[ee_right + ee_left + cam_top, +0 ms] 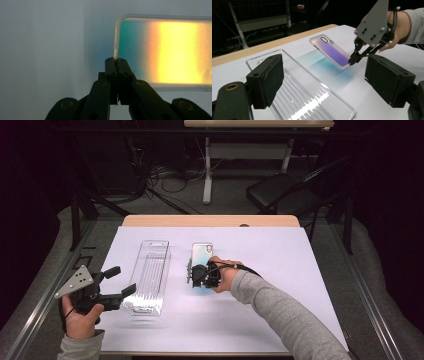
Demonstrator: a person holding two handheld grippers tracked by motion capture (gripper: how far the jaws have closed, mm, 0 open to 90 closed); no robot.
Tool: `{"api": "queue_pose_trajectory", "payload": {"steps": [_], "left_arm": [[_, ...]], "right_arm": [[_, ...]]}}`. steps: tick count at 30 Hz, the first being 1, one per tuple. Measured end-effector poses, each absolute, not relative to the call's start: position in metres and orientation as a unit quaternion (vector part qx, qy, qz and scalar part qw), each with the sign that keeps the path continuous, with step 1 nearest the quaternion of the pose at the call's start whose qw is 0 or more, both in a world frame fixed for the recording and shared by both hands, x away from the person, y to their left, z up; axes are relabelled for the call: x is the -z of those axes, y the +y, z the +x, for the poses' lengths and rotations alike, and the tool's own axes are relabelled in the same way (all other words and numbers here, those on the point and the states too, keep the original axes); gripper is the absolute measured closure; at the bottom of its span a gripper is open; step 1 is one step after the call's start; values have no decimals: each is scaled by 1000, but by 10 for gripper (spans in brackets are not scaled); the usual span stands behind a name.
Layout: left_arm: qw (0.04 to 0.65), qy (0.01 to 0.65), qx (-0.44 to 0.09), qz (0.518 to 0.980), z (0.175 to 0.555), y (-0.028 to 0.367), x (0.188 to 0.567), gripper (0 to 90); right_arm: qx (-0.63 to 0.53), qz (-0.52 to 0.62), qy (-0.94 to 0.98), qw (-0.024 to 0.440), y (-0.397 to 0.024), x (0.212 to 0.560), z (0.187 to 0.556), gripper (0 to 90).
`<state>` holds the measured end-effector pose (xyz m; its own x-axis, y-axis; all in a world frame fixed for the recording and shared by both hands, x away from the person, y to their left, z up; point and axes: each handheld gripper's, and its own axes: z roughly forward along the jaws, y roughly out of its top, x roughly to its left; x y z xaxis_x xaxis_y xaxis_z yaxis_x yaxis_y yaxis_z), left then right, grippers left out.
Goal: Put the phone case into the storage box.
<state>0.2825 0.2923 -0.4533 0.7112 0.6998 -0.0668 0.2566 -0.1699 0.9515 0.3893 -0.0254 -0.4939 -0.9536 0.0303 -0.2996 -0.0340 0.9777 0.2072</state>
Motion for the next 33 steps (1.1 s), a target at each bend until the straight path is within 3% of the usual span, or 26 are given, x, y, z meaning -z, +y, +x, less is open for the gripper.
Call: {"api": "queue_pose_trajectory", "payload": {"steps": [12, 33], "left_arm": [[514, 341, -194, 763, 288, 276, 456, 176], [512, 352, -161, 767, 292, 251, 459, 252]], "right_arm": [[-126, 16, 975, 185, -50, 480, 382, 889], [-149, 16, 958, 245, -83, 476, 356, 888]]}}
